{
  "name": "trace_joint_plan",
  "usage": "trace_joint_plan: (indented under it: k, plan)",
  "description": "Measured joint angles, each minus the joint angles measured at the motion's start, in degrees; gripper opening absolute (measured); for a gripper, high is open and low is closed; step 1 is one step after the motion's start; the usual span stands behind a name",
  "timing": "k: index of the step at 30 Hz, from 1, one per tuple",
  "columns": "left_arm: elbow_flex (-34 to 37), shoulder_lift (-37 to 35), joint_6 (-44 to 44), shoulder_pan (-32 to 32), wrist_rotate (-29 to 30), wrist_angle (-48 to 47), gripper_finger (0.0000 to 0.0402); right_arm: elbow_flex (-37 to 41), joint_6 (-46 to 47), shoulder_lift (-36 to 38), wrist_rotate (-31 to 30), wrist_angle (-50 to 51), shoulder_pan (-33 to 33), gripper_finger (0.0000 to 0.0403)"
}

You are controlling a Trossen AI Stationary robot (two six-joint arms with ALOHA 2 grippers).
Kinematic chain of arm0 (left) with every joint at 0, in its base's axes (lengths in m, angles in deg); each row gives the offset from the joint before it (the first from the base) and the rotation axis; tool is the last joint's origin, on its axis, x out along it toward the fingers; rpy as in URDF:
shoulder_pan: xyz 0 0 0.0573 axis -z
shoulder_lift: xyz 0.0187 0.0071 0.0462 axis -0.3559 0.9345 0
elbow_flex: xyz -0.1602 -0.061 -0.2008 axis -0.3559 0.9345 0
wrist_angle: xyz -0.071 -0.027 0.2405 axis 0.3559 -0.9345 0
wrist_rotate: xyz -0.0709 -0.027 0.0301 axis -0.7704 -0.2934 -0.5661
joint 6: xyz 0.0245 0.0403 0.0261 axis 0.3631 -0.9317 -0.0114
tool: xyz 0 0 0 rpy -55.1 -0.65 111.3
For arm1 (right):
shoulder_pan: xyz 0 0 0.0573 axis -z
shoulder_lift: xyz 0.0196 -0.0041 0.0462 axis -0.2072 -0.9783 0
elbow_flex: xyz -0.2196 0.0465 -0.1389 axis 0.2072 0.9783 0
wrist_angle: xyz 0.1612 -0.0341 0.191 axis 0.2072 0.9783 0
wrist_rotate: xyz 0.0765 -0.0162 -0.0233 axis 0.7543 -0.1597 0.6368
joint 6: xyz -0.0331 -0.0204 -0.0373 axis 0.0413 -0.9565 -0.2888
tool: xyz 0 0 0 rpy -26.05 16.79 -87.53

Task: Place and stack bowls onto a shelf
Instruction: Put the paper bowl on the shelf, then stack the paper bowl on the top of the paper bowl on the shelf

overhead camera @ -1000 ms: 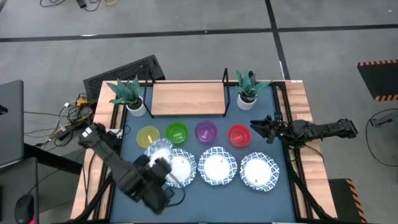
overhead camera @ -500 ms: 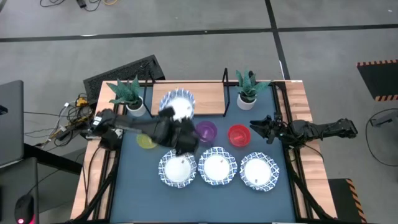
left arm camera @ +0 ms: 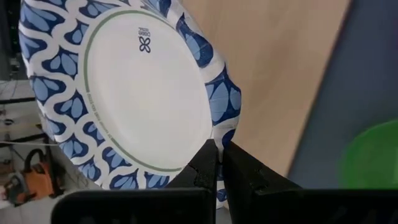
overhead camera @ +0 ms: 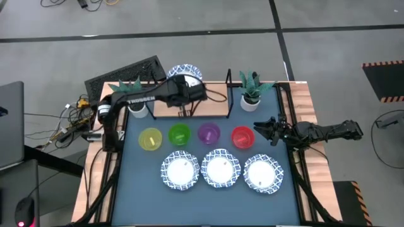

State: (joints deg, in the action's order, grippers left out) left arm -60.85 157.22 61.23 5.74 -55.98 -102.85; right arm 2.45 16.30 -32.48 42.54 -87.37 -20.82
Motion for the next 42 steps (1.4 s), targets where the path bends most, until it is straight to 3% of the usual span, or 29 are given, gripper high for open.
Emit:
trace_joint_plan:
  k: [7, 17, 30, 35, 42]
  plan:
    - [9.6, 0.0, -6.3, -3.0, -2.0, 1.8, 0.0000, 0.0, 0.0, 0.0, -0.1, 0.0, 0.0, 0.0215]
    - [22.6, 0.1, -6.7, -3.0, -3.7, 7.4, 0.0000, 0.0, 0.0, 0.0, -0.2, 0.0, 0.0, 0.0215]
    - [26.2, -0.3, -2.5, -3.0, -3.3, 8.3, 0.0003, 0.0, 0.0, 0.0, -0.4, -0.2, 0.0, 0.0215]
    - [26.2, -2.4, -1.2, -3.0, -5.8, 7.8, 0.0039, 0.0, 0.0, 0.0, -0.4, -0.2, 0.0, 0.0215]
    - [26.2, -6.3, -1.5, -3.0, -5.6, 8.2, 0.0126, 0.0, 0.0, 0.0, -0.4, -0.2, 0.0, 0.0215]
